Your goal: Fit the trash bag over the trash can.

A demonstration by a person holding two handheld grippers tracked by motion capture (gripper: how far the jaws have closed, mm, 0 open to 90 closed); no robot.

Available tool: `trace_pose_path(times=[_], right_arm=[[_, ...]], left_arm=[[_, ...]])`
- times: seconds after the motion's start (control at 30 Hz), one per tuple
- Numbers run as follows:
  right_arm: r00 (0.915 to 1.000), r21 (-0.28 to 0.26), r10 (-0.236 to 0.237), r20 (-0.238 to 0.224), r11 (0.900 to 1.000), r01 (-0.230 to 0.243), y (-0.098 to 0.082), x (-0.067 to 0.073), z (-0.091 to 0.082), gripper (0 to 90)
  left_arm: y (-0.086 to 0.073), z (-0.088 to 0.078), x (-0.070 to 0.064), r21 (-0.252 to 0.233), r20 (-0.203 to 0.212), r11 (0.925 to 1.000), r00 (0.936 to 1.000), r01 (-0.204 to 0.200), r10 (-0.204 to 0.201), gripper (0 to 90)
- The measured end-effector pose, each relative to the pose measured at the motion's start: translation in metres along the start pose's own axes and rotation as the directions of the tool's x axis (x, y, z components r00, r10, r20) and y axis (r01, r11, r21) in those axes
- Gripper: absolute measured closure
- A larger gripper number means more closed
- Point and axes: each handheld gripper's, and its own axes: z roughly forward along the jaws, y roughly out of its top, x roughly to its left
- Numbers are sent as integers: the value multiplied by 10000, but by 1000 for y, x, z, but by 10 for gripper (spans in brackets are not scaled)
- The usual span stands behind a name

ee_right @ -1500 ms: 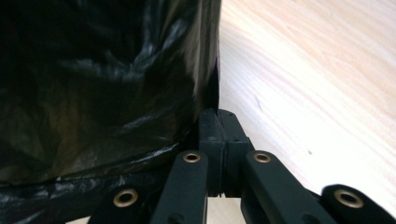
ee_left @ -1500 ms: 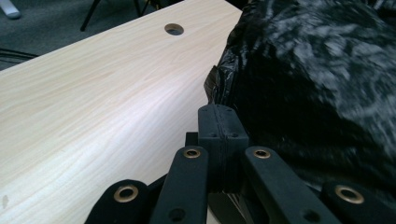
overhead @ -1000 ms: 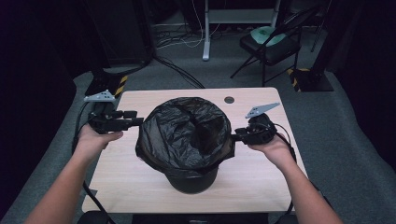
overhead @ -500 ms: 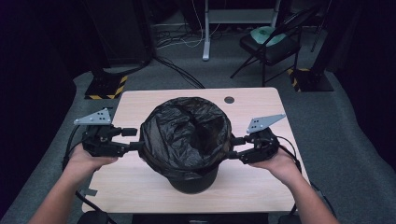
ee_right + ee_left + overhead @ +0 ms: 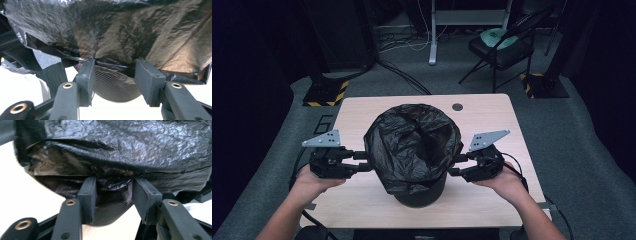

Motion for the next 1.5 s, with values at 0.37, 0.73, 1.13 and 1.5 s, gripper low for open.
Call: trace_pose_path(times=[0.37, 0.73, 1.13, 1.5], right_arm=[[10000, 47, -35, -80, 10000, 35, -11, -2, 8, 894], [10000, 221, 65, -36, 9997, -64, -20, -4, 9, 887], [9974, -33, 598, 391, 9982, -597, -21, -8, -6, 580], [9944, -360, 901, 559, 9955, -882, -19, -10, 0, 449]], left_arm=[[-12, 10, 0, 273, -365, 9993, 9990, -259, 269, 890], [-43, 24, 30, 1246, -920, 9879, 9924, 928, -817, 888], [12, -31, 23, 276, -1573, 9980, 9862, 568, -518, 419], [99, 15, 0, 891, -849, 9916, 9912, -939, 1015, 352]])
